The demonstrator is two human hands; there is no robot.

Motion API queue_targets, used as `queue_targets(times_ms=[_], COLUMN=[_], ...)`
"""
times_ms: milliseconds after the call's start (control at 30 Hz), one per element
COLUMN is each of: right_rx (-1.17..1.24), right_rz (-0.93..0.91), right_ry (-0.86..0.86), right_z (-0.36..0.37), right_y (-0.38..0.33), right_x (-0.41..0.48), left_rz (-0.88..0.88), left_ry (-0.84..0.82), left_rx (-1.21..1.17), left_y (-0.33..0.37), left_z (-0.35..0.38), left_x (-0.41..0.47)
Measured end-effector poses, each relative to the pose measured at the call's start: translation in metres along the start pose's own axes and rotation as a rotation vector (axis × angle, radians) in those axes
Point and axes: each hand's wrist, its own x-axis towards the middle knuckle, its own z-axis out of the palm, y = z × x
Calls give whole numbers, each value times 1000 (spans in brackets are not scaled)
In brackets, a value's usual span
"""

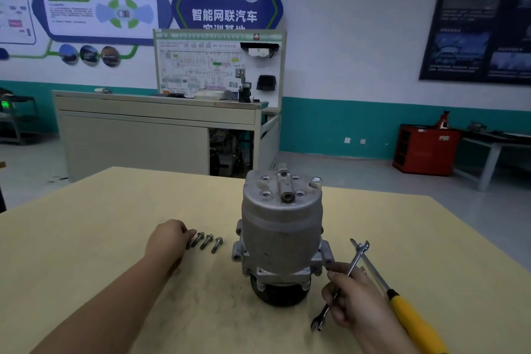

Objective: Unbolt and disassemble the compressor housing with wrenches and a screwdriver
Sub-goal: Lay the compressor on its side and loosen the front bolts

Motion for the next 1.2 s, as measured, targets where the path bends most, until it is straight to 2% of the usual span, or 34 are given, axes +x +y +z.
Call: queue_targets(times_ms=[200,367,533,667,767,867,900,967,1000,1067,1133,1200], right_rx=[-124,-370,-726,-945,-1007,-1056,-1014,-689,-491,-289,-412,-551], right_rz=[-8,-113,-249,-258,-230,-231,-299,-536,-633,-699,-664,-619], right_ry=[-13,102,165,222,279,329,359,434,416,184,-69,-202], right_z=[0,-8,-12,-11,-12,-10,-9,-8,-7,-7,-9,-8], right_y=[0,-1,2,6,10,10,10,5,0,-14,-23,-28], right_x=[0,0,-1,0,2,3,3,0,-2,-3,0,7], left_rz=[-44,-48,80,238,352,463,478,497,503,516,546,565], left_ry=[45,134,156,-21,-247,-404,-447,-456,-431,-405,-397,-362], left_rx=[-75,-173,-519,-816,-870,-837,-856,-899,-899,-888,-859,-863], left_y=[-6,-9,15,45,60,64,64,59,56,52,51,53], left_z=[9,4,-9,-22,-27,-28,-26,-19,-15,-9,-4,3], left_x=[5,-3,-34,-70,-84,-92,-94,-96,-97,-98,-101,-104])
